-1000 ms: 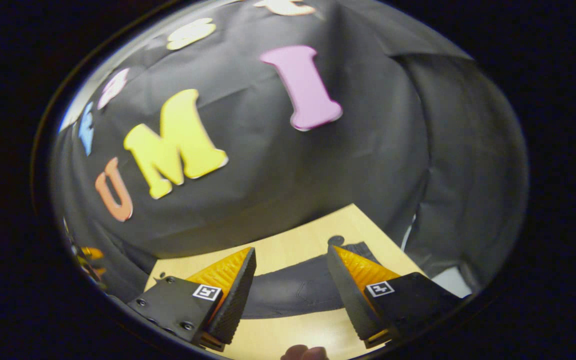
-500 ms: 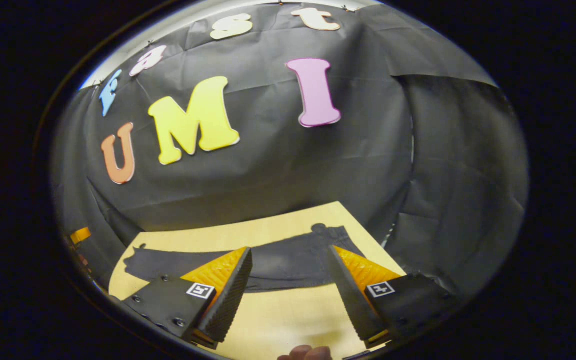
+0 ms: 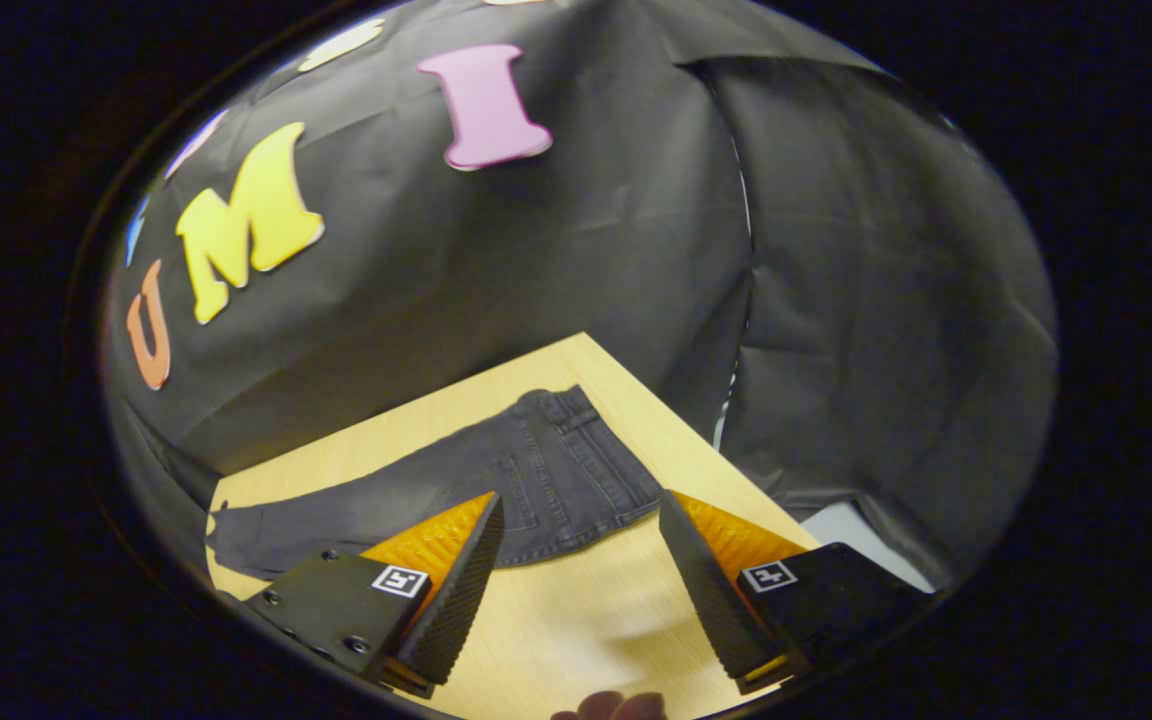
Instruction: Grasp the waist and the cuffs of the jeans and fold them to make the two legs overlap; first hold the waist and fold one-third of the jeans toward the cuffs, then hold the cuffs and fold the remaining one-third in the same direction to finish folding.
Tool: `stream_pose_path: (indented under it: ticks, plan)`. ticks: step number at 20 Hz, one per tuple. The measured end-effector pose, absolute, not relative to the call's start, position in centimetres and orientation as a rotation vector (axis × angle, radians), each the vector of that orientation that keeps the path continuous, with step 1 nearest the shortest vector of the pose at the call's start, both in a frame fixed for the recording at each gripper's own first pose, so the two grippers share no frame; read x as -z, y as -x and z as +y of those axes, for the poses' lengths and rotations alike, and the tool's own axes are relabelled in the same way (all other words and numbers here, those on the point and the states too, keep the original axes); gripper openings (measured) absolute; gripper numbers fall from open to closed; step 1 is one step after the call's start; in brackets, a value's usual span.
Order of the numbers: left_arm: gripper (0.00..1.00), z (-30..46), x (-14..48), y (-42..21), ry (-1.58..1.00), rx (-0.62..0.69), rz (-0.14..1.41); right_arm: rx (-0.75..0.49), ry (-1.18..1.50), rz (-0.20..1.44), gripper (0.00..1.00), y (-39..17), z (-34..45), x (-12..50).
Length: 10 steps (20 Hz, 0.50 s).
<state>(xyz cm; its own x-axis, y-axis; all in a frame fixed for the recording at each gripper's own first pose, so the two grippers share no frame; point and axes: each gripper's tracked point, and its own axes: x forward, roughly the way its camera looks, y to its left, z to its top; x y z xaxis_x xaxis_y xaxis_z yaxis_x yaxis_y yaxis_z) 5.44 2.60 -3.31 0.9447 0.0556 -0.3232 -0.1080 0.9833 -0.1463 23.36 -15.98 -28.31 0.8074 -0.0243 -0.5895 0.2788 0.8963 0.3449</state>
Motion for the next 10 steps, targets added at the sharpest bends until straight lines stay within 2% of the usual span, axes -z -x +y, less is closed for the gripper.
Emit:
stream_pose_path:
  ticks: [1,2,5,10]
  plan:
    - [0.99,2.8,3.4,-4.8,0.151,-0.094,0.333,0.181,-0.474,0.638,0.92,-24.5,-16.4,30.1]
    - [0.99,2.9,3.5,-4.4,0.144,-0.104,0.341,0.191,-0.502,0.647,0.98,-25.4,-17.0,31.6]
    - [0.99,3.2,3.3,-3.4,0.13,-0.145,0.352,0.223,-0.529,0.659,0.98,-27.6,-18.5,34.8]
    - [0.99,3.3,3.7,-2.3,0.105,-0.187,0.372,0.209,-0.526,0.707,0.98,-28.8,-18.1,37.6]
